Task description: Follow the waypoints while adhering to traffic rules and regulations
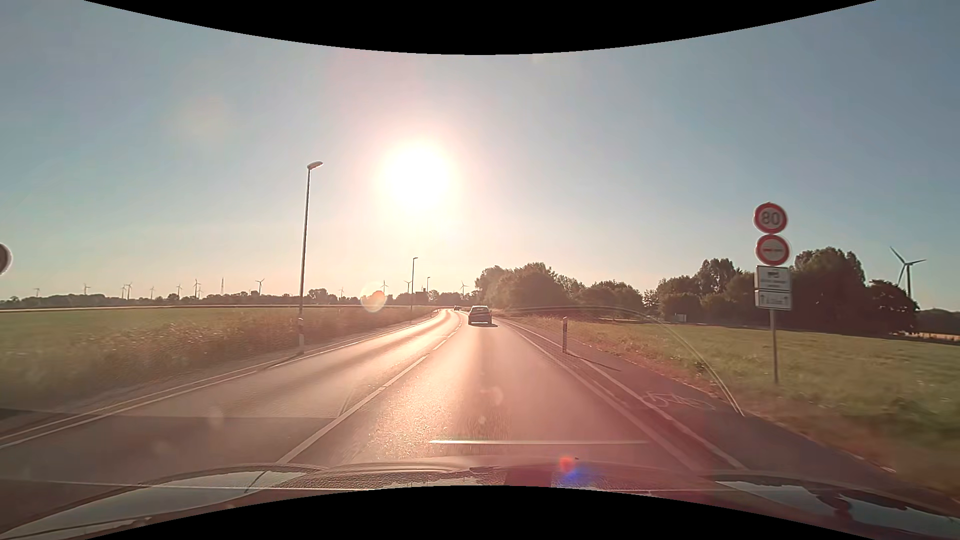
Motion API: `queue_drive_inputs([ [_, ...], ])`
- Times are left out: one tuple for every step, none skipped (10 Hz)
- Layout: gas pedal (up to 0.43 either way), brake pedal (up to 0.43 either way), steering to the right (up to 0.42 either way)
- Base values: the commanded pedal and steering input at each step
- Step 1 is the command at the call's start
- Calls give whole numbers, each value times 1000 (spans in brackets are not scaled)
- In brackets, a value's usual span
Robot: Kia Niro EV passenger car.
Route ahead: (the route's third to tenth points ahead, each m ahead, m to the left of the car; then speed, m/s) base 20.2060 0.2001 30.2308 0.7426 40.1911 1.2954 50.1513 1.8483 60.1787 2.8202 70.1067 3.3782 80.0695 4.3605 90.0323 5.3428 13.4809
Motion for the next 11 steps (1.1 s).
queue_drive_inputs([
  [280,0,-4],
  [280,0,-4],
  [280,0,-6],
  [268,0,-6],
  [268,0,-6],
  [268,0,-7],
  [268,0,-7],
  [268,0,-7],
  [268,0,-7],
  [268,0,-7],
  [268,0,-6],
])
